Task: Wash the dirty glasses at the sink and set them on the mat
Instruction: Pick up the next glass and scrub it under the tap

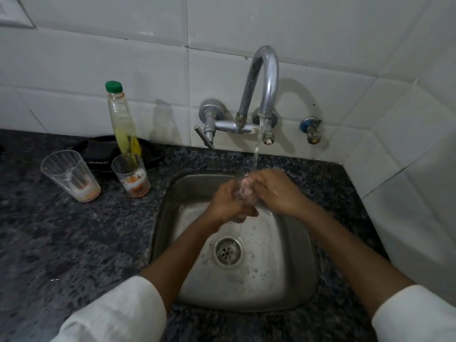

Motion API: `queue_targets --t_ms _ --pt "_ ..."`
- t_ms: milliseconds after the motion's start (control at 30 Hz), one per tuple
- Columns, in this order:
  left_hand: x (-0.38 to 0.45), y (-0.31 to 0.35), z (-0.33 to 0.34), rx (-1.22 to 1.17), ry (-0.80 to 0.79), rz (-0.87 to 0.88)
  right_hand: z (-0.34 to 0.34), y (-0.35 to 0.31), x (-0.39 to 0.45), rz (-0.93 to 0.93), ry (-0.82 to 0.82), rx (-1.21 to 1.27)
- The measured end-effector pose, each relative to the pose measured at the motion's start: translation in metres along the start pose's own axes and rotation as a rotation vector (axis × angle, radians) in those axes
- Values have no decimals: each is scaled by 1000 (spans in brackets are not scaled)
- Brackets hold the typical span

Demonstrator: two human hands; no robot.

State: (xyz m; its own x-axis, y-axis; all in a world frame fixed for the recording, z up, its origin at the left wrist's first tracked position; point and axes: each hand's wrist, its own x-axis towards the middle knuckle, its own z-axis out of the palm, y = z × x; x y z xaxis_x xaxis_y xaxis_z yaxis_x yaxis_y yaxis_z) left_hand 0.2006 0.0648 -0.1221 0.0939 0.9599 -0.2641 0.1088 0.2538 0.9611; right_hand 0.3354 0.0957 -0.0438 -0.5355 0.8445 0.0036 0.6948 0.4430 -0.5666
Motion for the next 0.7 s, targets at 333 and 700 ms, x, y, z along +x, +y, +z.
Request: queue_targets --t_ms 333,700 --pt "-8 4 -19 -284 -369 -31 4 2 -6 -114 14 59" --pt "-10 0 -12 -353 -329 -118 1 -1 -10 -75 7 -50"
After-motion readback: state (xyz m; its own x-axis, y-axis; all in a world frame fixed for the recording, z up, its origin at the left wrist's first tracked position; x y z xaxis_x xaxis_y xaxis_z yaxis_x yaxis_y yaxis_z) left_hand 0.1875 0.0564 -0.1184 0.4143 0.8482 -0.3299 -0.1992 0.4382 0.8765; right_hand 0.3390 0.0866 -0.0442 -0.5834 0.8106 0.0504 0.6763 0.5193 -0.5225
